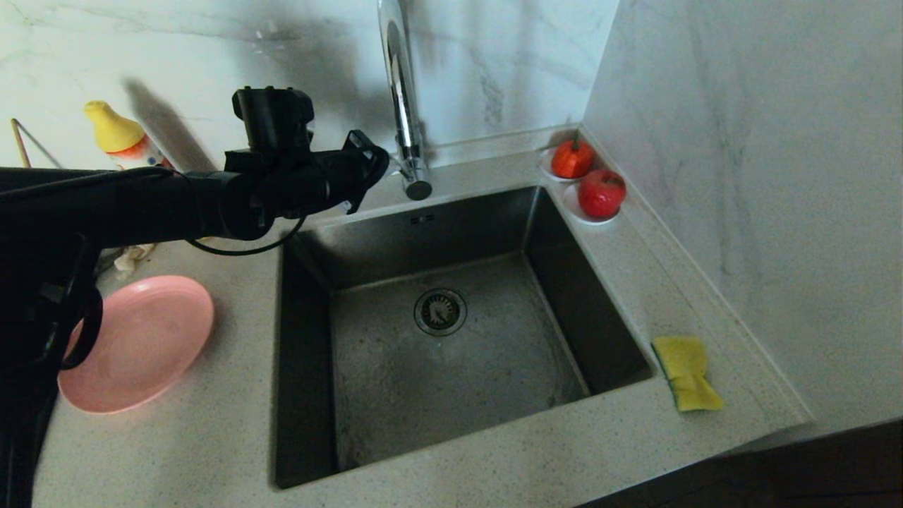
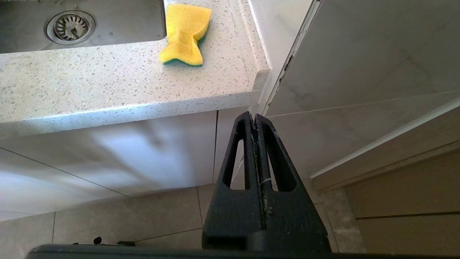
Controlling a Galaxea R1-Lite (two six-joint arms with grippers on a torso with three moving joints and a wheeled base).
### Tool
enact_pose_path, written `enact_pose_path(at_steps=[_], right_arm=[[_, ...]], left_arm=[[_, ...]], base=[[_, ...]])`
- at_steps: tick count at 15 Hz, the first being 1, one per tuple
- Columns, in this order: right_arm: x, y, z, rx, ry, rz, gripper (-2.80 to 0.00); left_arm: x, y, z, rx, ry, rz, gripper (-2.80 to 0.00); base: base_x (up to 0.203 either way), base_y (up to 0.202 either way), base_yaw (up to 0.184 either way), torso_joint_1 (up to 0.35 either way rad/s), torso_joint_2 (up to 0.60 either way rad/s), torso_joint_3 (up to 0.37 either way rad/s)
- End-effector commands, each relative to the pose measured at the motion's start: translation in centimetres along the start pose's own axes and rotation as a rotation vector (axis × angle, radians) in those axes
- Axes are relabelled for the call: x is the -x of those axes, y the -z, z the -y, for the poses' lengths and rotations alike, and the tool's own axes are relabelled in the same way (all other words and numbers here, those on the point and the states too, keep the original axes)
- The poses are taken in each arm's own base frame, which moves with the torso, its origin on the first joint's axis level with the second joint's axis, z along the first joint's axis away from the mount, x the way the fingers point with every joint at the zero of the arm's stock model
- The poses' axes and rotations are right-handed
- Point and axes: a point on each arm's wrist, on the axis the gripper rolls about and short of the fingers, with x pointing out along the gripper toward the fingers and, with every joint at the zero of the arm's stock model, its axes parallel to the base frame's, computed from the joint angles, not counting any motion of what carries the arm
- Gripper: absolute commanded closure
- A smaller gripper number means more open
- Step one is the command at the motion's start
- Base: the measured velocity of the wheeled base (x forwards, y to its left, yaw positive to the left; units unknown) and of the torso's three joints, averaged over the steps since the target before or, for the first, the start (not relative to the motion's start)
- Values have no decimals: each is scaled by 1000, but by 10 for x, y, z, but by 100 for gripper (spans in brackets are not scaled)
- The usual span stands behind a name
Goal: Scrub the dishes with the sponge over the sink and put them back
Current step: Turn off the faucet
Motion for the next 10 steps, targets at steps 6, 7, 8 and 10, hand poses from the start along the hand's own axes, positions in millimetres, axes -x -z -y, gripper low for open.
enact_pose_path(at_steps=[6, 7, 8, 10], right_arm=[[0, 0, 0, 0, 0, -1, 0], [0, 0, 0, 0, 0, -1, 0], [0, 0, 0, 0, 0, -1, 0], [0, 0, 0, 0, 0, -1, 0]], left_arm=[[12, -19, -4, 6, -31, 59, 0], [24, -23, 1, 4, -27, 61, 0], [38, -27, 8, 2, -10, 48, 0], [67, -32, 26, -6, 44, 15, 0]], base=[[0, 0, 0, 0, 0, 0], [0, 0, 0, 0, 0, 0], [0, 0, 0, 0, 0, 0], [0, 0, 0, 0, 0, 0]])
